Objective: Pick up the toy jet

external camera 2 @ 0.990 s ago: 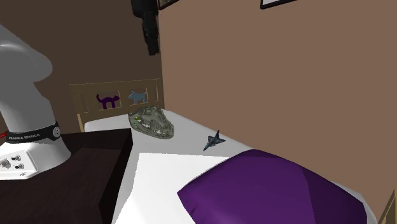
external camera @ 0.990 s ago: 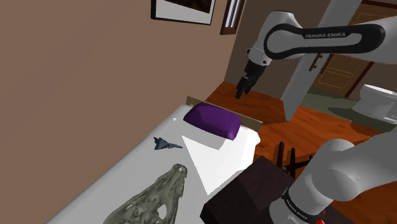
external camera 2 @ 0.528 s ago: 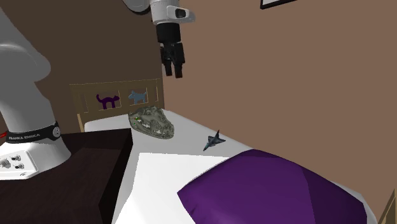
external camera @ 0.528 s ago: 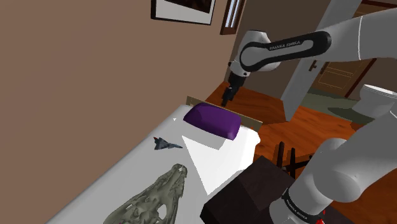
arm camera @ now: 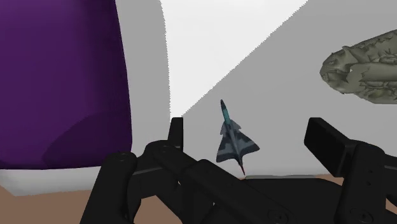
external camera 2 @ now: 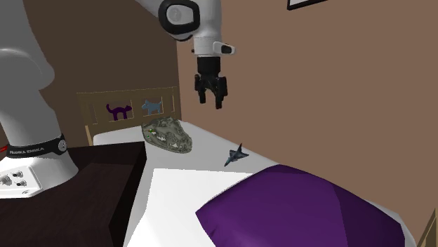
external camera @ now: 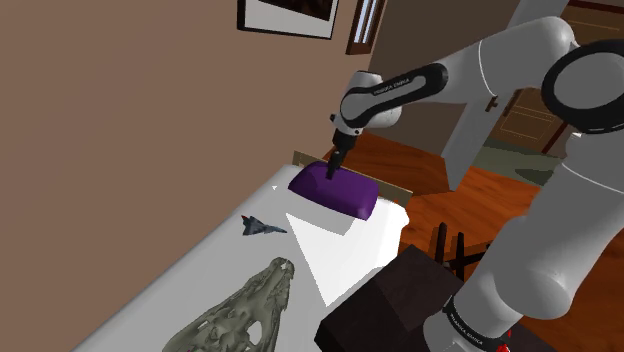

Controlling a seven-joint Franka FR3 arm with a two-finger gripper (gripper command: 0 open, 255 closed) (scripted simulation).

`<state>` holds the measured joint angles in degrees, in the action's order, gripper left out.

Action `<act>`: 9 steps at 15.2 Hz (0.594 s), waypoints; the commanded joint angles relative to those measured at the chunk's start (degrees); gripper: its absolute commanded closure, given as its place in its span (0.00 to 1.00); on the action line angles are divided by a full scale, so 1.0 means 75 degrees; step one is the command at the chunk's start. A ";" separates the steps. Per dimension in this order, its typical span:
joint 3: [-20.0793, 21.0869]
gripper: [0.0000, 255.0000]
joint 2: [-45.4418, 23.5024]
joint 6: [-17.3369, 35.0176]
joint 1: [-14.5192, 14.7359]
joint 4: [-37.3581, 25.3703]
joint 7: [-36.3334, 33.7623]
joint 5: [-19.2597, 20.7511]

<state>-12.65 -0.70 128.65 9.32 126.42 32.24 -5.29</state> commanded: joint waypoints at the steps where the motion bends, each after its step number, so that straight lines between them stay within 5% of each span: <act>1: 0.0048 0.00 -0.0645 0.0185 0.0038 -0.0343 0.0421 -0.0267; 9: 0.0532 0.00 -0.2966 0.0459 -0.0058 -0.1956 0.1744 -0.0972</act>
<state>-9.18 -21.14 131.75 9.04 112.83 44.08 -12.11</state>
